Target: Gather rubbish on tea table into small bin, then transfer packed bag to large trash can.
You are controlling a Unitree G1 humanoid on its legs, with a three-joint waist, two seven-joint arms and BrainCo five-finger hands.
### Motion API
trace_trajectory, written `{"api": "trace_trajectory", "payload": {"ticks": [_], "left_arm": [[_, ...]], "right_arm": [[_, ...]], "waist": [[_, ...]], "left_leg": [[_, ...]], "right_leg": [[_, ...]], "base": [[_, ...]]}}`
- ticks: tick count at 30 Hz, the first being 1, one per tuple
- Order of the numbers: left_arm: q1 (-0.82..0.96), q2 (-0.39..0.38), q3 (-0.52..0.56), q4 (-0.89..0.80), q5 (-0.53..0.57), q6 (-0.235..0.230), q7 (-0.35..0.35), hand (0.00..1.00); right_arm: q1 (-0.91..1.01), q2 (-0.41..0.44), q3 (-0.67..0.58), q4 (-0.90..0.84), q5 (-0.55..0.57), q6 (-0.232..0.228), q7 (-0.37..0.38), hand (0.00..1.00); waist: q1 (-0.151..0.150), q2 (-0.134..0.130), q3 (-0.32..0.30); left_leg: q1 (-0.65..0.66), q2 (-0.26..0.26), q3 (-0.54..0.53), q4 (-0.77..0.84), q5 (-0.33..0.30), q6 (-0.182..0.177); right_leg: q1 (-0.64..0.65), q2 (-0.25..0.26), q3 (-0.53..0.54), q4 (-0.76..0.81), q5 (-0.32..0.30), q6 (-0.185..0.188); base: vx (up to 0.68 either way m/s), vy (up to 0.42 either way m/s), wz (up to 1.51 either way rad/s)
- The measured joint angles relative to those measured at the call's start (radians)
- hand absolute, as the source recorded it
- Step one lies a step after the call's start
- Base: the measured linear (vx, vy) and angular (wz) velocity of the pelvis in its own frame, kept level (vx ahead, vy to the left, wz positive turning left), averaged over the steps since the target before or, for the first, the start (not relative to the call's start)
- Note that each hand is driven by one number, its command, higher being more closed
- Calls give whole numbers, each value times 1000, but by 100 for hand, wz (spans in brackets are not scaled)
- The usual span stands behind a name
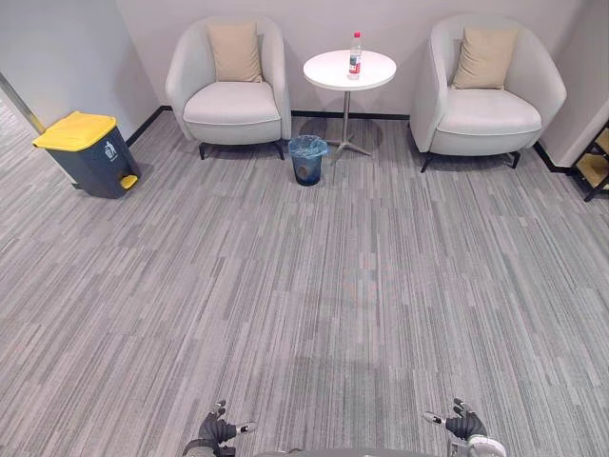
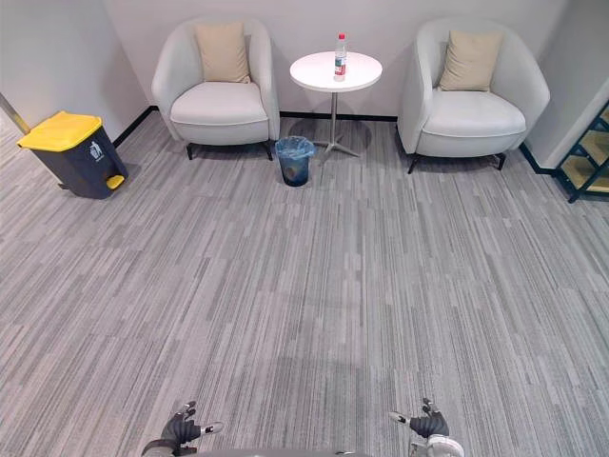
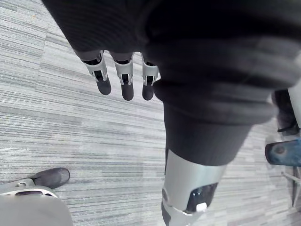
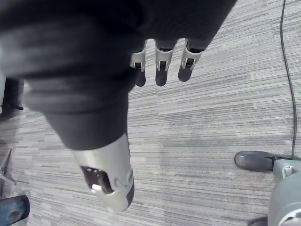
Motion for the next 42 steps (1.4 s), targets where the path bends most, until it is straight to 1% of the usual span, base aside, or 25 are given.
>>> {"api": "trace_trajectory", "payload": {"ticks": [5,9,17,29,34,37,38,41,42], "left_arm": [[1,0,1,1,7,0,8,0],[3,-2,1,5,7,0,7,0],[7,-6,1,18,6,1,9,0],[11,-20,1,19,6,1,11,0],[11,-20,1,19,4,1,11,0],[9,-21,-3,18,3,1,11,0],[9,-20,-11,18,3,1,12,0],[-1,-19,-20,18,-4,1,14,0],[-3,-17,-27,17,-5,0,15,0]], "right_arm": [[0,3,0,10,0,0,-1,0],[2,13,0,20,0,1,-2,0],[3,26,-4,20,5,2,-18,0],[4,55,-13,20,5,2,-19,0],[13,58,-10,19,5,2,-20,0],[6,59,-9,18,5,2,-21,0],[1,60,-10,16,5,2,-21,0],[1,60,-10,11,5,2,-24,0],[-1,61,-9,7,5,2,-26,0]], "waist": [[0,-5,4],[0,-4,4],[0,-5,5],[0,-5,5],[0,-3,6],[2,1,8],[2,3,8],[1,8,11],[2,6,13]], "left_leg": [[0,-1,4,0,2,2],[0,0,11,-10,8,11],[1,1,14,-16,7,11],[3,2,40,-11,2,7],[-12,7,49,22,-24,19],[-45,16,71,70,-58,26],[-64,20,74,96,-74,31],[-100,27,91,163,-128,33],[-117,28,99,201,-157,39]], "right_leg": [[-1,0,1,-9,6,-9],[-1,3,1,-16,9,-13],[1,6,3,-28,9,-13],[0,6,24,-31,9,-13],[-4,7,32,-31,8,-13],[-27,8,53,-24,6,-9],[-42,7,55,-7,-4,-8],[-117,-6,63,129,-84,4],[-167,-21,67,244,-141,30]], "base": [[-45,-15,-2],[-42,-23,-1],[-4,-4,0],[-18,-19,-5],[-23,-22,-6],[8,-15,-22],[44,-12,-12],[85,9,-13],[106,37,-25]]}}
